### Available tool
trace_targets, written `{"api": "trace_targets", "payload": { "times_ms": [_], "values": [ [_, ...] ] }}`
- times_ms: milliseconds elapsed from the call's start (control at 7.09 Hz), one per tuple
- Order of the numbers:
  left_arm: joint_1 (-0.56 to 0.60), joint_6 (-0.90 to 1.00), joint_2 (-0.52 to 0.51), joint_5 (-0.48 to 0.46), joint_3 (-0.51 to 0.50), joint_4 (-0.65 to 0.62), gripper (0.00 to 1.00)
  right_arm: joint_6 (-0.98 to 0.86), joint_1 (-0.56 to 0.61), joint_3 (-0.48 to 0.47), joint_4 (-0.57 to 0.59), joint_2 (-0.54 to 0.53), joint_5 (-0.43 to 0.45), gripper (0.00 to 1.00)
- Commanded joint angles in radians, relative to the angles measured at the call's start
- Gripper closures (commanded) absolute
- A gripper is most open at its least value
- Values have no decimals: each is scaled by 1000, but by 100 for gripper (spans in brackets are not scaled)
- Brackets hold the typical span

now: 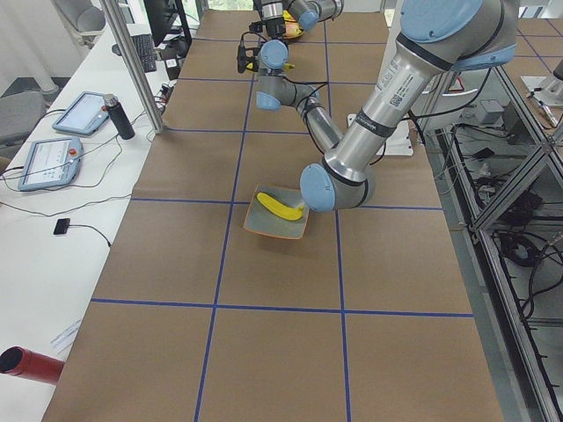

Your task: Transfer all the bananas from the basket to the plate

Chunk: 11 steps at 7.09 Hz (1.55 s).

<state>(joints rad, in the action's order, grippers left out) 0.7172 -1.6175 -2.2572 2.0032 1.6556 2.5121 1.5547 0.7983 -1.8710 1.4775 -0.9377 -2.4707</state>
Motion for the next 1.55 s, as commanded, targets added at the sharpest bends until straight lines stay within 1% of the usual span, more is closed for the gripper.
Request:
{"api": "trace_targets", "payload": {
  "times_ms": [0, 564, 846, 1128, 1269, 1409],
  "values": [
    [1, -15, -5, -26, -29, 11, 0, 2, 1, -20, 0, -7, -1, 100],
    [-4, -33, -45, -26, -74, 17, 0, 4, -7, -22, 1, -7, 1, 100],
    [-30, -44, -56, -29, -76, 19, 0, 4, -10, -22, 1, -6, 1, 100],
    [-59, -47, -56, -70, -76, 19, 0, 4, -11, -22, 1, -4, 1, 100],
    [-61, -56, -56, -70, -76, 19, 1, 2, -10, -22, 1, -6, 1, 100],
    [-61, -74, -58, -70, -76, 19, 11, 2, -10, -20, 1, -6, 3, 100]
  ]
}}
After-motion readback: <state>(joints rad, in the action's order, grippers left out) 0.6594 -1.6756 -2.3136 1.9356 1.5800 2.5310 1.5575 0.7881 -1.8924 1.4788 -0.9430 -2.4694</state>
